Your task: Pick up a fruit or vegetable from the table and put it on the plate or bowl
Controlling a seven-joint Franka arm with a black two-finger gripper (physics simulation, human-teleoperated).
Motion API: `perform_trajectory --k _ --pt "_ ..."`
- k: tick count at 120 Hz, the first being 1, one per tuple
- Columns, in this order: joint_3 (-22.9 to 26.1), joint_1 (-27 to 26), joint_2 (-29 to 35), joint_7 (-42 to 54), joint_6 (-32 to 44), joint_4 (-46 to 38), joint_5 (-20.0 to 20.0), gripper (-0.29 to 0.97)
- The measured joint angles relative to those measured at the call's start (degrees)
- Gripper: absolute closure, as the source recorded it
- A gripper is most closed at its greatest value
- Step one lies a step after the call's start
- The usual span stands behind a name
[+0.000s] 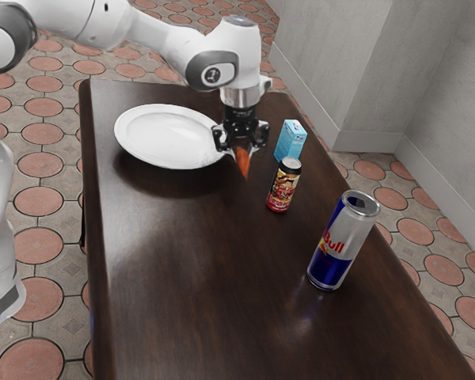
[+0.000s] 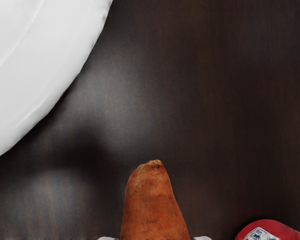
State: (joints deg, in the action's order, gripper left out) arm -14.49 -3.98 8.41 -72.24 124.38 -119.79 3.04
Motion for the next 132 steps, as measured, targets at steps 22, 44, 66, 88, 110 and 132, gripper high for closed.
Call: perform_trajectory --k 22,44,66,88,110,132 --pt "-0.33 6.91 6.01 -1.06 -9.90 1.84 -1.40 0.53" --pt "-0.07 15.29 14.06 -1.83 -14.80 -5.84 -1.63 0.54" --pt "0.07 20.54 14.29 -1.96 -16.74 -6.29 -1.57 0.53" --pt "0.09 21.36 14.25 -0.68 -17.22 -5.15 -1.16 0.24" --pt "4.93 8.57 9.73 -7.18 -16.99 10.28 -0.08 0.07" --pt "7.94 -2.88 2.85 -26.89 -32.07 26.48 0.66 0.02"
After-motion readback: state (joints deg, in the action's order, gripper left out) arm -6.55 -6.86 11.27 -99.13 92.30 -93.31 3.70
